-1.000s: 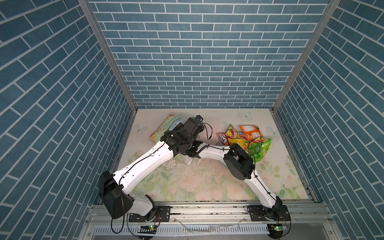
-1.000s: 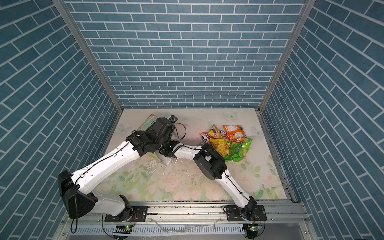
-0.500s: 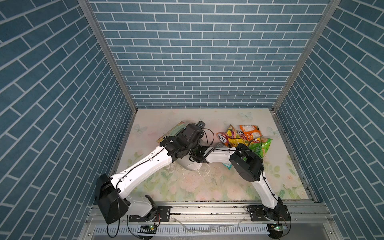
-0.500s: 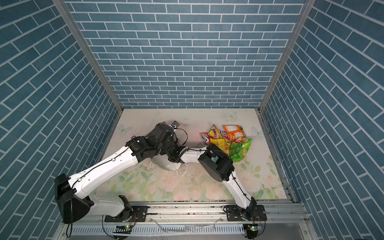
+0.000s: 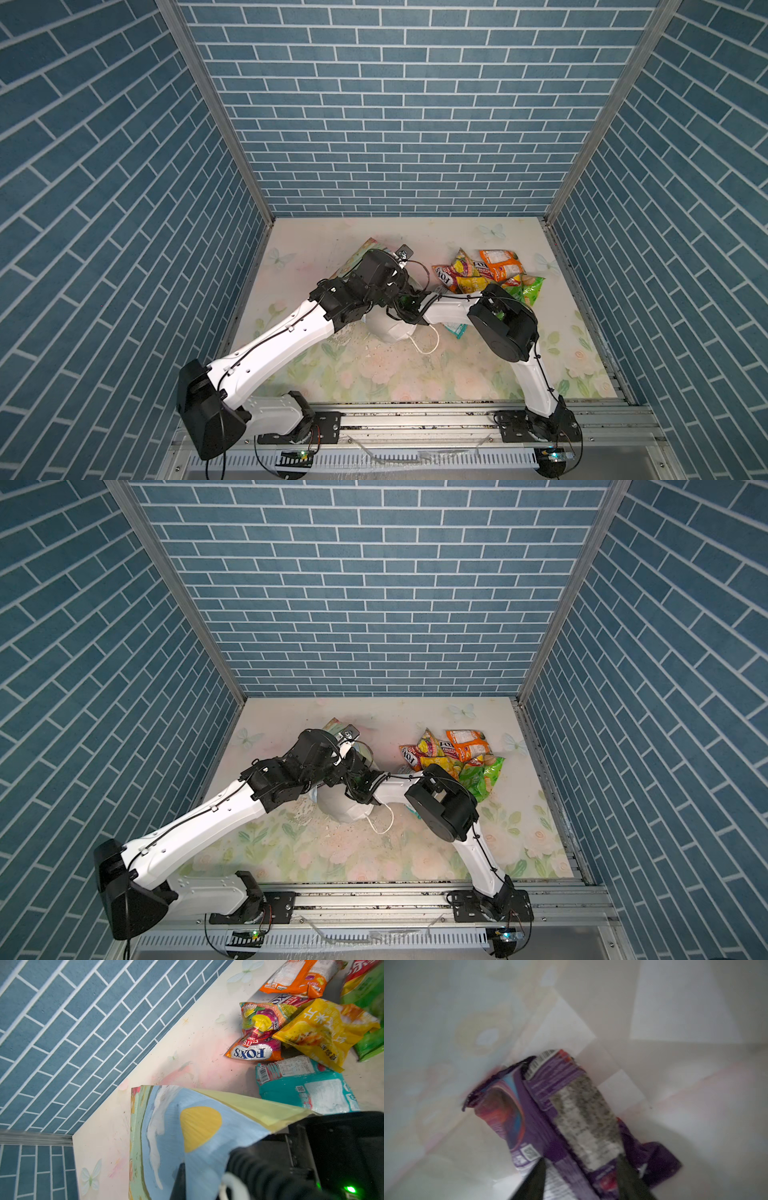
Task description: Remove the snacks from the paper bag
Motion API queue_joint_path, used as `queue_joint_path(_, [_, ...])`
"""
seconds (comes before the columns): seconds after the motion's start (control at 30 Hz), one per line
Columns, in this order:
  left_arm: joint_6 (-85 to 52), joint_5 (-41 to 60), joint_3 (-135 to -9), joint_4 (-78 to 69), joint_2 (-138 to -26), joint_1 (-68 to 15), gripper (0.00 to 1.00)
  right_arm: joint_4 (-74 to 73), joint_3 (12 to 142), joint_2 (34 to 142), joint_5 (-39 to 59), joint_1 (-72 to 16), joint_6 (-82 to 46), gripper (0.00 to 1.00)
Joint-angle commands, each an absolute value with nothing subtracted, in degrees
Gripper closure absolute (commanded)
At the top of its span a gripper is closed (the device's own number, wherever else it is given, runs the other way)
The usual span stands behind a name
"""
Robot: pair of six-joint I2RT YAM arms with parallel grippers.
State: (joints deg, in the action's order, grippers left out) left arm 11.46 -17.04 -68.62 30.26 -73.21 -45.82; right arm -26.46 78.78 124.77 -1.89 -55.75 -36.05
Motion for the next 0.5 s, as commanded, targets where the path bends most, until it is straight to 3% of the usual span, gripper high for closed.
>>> queue_joint_path(0.0, [12.48, -5.66, -66.62, 33.19, -72.21, -46.04, 1.00, -32.76, 78.29, 123.90, 2.03, -54.43, -38.89, 0.32])
queue_joint_path(0.2, [12.65, -1.85, -65.91, 32.13, -71.93, -43.29, 1.00, -40.76, 77.04, 124.66, 8.20, -54.82, -39.40, 0.25])
queue_joint_path(0.27, [12.90, -1.82, -66.11, 32.04, -72.20, -42.90, 1.00, -41.58, 77.34, 124.92, 8.62, -55.23, -38.76, 0.19])
queue_joint_path(0.37, [13.26, -1.63, -68.17, 33.14, -74.27, -42.80, 1.00, -36.99, 80.49, 126.17, 7.90, -56.56, -37.98, 0.02])
queue_joint_path(0.47, [13.27, -1.14, -71.14, 34.27, -77.14, -42.80, 1.00, -32.40, 84.71, 129.16, 6.94, -58.23, -37.19, 0.01])
